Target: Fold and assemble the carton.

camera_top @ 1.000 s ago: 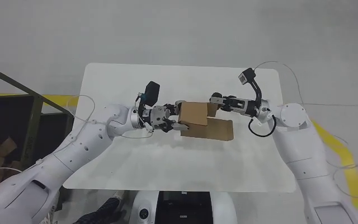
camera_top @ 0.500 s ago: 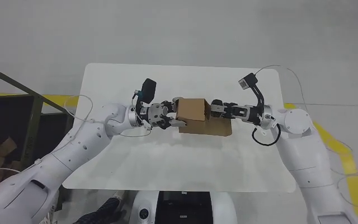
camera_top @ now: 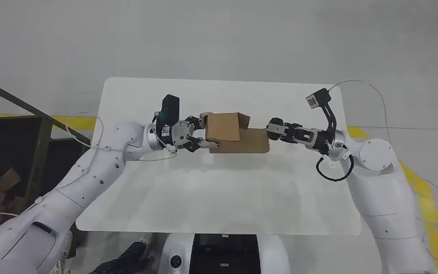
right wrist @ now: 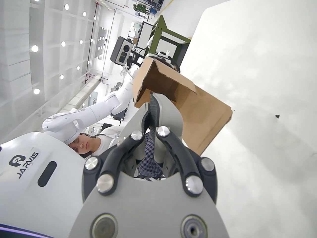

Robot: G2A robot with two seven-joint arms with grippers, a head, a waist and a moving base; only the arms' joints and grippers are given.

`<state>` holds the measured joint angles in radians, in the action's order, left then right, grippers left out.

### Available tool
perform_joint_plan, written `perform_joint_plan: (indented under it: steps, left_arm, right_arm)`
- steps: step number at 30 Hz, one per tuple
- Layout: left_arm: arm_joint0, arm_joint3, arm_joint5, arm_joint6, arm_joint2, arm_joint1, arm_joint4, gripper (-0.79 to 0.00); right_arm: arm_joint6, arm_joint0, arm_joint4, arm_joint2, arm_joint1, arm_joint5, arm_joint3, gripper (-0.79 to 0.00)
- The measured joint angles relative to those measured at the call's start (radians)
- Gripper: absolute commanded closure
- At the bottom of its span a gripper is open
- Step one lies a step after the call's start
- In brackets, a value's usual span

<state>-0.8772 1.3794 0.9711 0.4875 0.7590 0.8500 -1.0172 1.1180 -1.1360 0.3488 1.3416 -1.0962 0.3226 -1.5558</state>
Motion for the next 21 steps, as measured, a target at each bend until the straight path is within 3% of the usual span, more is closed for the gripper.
perform_joint_plan:
  steps: [10, 16, 21]
  left_arm:
    - [-0.079, -0.028, 0.000, 0.215, 0.043, -0.002, -0.223, -0.268]
    - [-0.087, -0.022, 0.025, 0.244, 0.071, -0.008, -0.267, -0.240]
    - [-0.087, -0.022, 0.024, 0.243, 0.071, -0.008, -0.266, -0.240]
  right_arm:
    - [-0.009, -0.048, 0.009, 0.025, 0.011, -0.016, -0.059, 0.000]
    - [-0.026, -0.041, 0.009, -0.008, 0.009, -0.033, -0.059, 0.000]
    - [-0.074, 0.035, -0.032, -0.081, -0.004, -0.087, 0.009, 0.000]
